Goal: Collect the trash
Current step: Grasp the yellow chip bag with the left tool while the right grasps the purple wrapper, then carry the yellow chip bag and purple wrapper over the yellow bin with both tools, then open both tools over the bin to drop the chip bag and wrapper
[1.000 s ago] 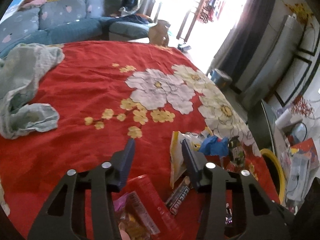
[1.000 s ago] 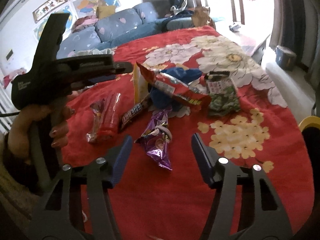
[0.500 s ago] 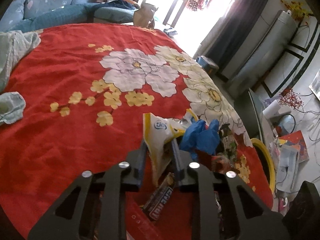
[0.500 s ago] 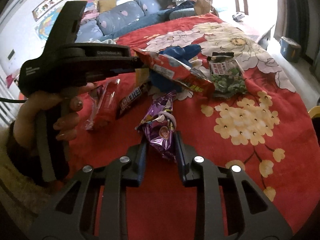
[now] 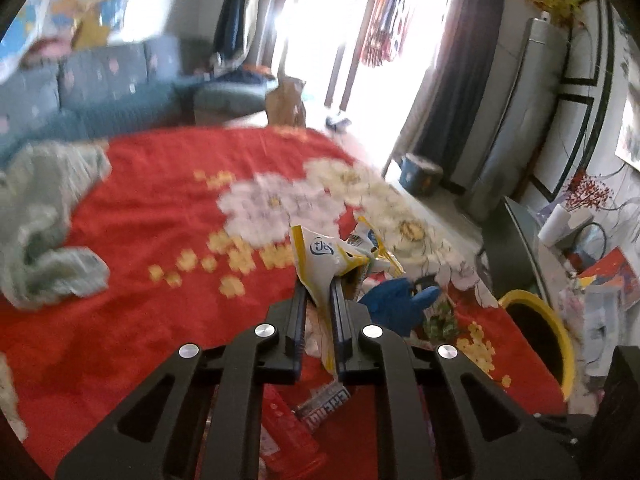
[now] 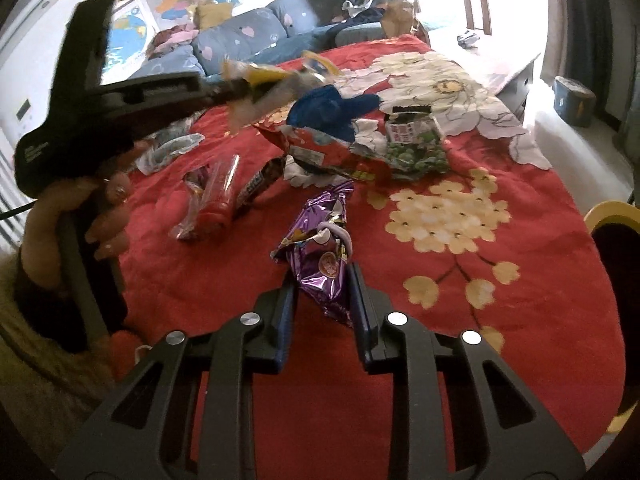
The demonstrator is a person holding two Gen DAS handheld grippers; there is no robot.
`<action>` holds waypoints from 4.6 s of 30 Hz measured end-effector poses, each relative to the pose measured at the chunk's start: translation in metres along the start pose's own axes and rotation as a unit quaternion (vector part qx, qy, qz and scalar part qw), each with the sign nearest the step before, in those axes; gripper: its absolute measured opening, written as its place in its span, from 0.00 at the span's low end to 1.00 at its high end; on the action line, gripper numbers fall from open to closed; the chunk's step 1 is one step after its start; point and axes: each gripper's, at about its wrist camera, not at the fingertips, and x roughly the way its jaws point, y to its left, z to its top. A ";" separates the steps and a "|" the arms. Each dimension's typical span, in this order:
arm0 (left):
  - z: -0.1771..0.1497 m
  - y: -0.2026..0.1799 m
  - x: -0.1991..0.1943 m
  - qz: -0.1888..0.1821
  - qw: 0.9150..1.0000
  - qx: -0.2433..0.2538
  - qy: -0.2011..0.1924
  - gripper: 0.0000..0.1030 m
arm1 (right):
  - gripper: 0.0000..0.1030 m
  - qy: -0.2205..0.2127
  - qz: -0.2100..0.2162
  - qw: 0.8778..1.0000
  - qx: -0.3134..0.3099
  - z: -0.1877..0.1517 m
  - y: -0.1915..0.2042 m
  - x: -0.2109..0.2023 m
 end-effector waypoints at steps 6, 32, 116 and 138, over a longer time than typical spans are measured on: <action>0.012 -0.007 -0.029 -0.004 0.999 0.005 -0.032 0.11 | 0.19 -0.017 -0.014 1.000 0.002 0.004 -0.009 -0.014; -0.009 -0.088 -0.037 -0.095 0.993 0.068 0.010 0.11 | 0.19 -0.114 -0.097 0.987 0.065 0.024 -0.086 -0.092; -0.107 -0.302 0.051 -0.207 0.936 0.252 0.133 0.19 | 0.33 -0.105 -0.227 0.930 0.269 -0.052 -0.269 -0.122; -0.077 -0.261 0.022 -0.194 0.962 0.177 0.076 0.86 | 0.61 -0.124 -0.230 0.936 0.236 -0.037 -0.242 -0.125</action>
